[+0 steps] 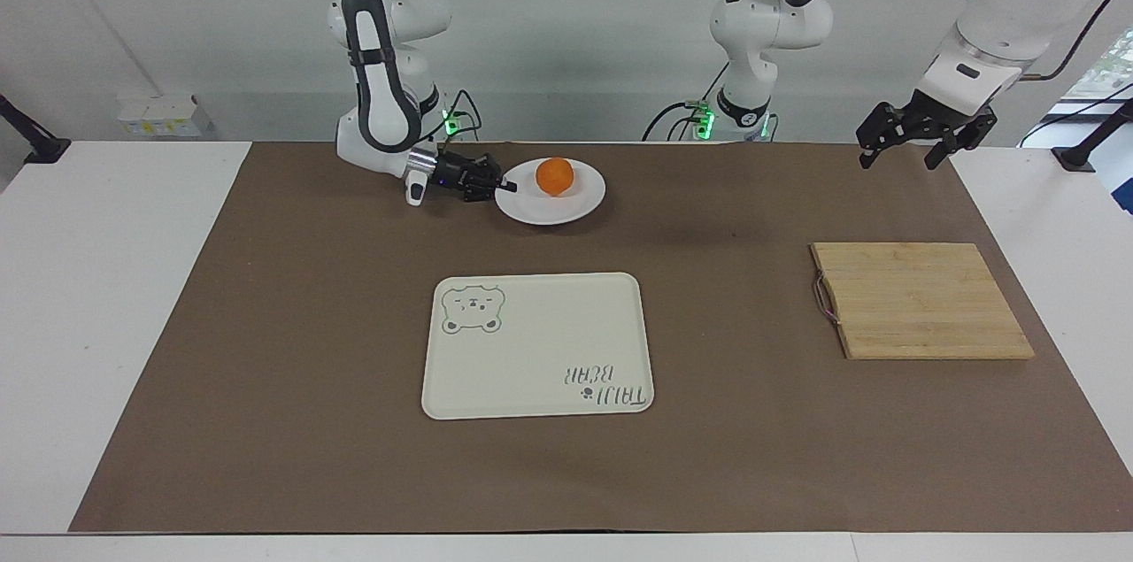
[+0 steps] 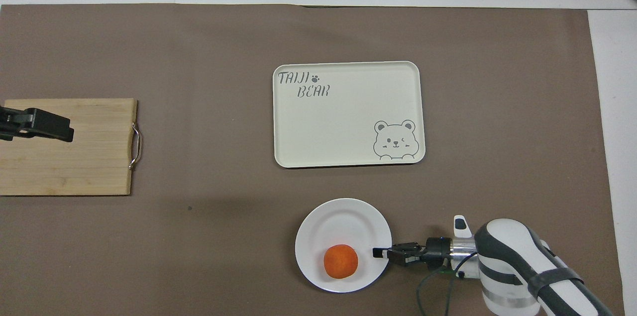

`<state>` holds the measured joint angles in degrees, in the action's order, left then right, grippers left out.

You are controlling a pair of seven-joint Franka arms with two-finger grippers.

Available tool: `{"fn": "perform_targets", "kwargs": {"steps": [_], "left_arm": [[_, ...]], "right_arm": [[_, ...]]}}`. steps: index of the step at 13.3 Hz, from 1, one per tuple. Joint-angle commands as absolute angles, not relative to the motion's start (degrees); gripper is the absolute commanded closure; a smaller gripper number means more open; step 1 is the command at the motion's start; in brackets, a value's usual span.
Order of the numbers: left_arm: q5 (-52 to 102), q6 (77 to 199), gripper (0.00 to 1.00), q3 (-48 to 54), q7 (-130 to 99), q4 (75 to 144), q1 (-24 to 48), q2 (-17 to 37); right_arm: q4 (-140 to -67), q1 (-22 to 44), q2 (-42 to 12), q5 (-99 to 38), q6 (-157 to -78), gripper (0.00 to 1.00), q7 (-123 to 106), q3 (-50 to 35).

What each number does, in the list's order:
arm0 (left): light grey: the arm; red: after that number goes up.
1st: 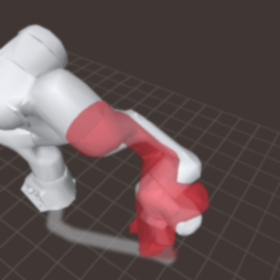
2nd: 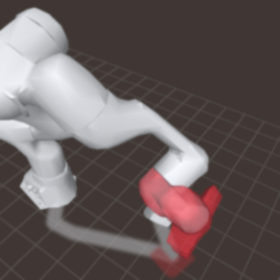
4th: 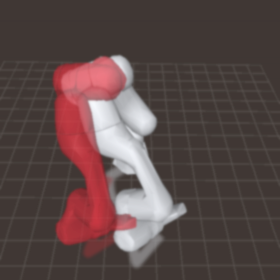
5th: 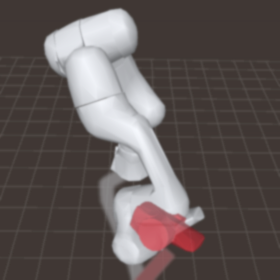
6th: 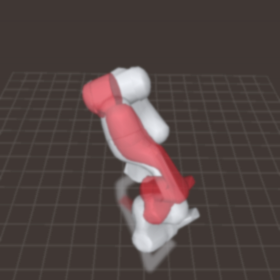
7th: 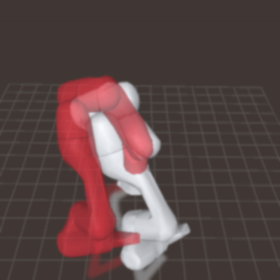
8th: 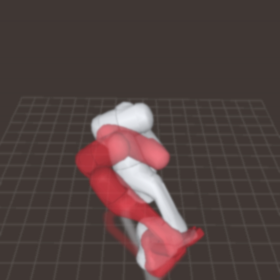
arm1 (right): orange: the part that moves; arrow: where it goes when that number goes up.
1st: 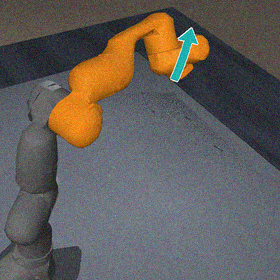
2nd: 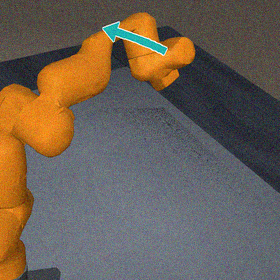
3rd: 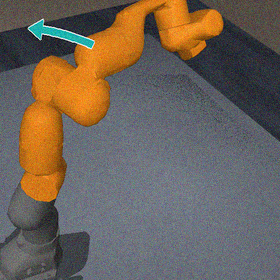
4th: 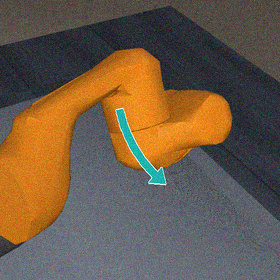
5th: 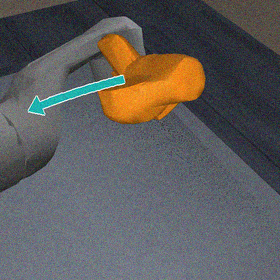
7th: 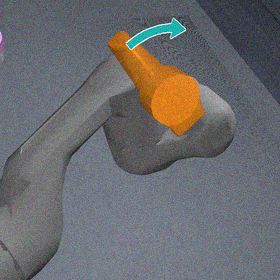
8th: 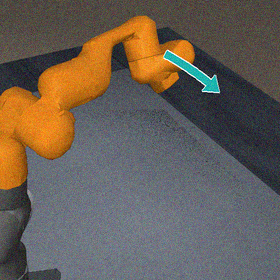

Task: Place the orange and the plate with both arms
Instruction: 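Slide the plate with the right gripper onto the cream tray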

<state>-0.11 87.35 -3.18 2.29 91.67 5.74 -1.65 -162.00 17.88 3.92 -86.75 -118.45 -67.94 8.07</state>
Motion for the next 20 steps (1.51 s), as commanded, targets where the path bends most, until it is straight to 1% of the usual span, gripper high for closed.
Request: {"fn": "perform_targets", "kwargs": {"steps": [1, 3, 7, 10, 11, 14, 16, 18, 20], "left_arm": [[-1.32, 86.84, 0.00, -3.43, 2.11, 92.11, 6.06, -2.64], [-1.32, 86.84, 0.00, -3.43, 2.11, 92.11, 6.06, -2.64], [-1.32, 86.84, 0.00, -3.43, 2.11, 92.11, 6.06, -2.64], [-1.32, 86.84, 0.00, -3.43, 2.11, 92.11, 6.06, -2.64], [-1.32, 86.84, 0.00, -3.43, 2.11, 92.11, 6.06, -2.64], [-1.32, 86.84, 0.00, -3.43, 2.11, 92.20, 6.06, -2.64], [-1.32, 86.84, 0.00, -3.43, 2.11, 92.11, 6.06, -2.64], [-1.32, 86.84, 0.00, -3.43, 2.11, 92.11, 6.06, -2.64], [-1.32, 86.84, 0.00, -3.43, 2.11, 92.11, 6.06, -2.64]], "right_arm": [[-162.96, 18.46, 4.04, -88.95, -119.18, 1.00, -69.52, 7.74], [-161.72, 18.54, 4.30, -88.95, -118.66, 1.00, -67.17, 7.65], [-160.23, 19.77, 7.55, -88.86, -118.83, 1.00, -56.98, 6.86], [-157.68, 19.78, 8.26, -87.98, -118.83, 1.00, -51.43, 6.77], [-156.54, 19.78, 8.70, -87.02, -119.00, 1.00, -48.63, 6.77], [-151.28, 19.25, 9.66, -78.08, -119.00, 1.00, -36.70, 6.77], [-147.32, 18.55, 8.97, -73.32, -118.83, 1.00, -31.48, 7.03], [-143.63, 17.32, 6.17, -72.95, -118.83, 1.00, -30.68, 7.12], [-138.46, 16.09, 2.39, -72.25, -118.83, 1.00, -27.96, 7.12]]}}
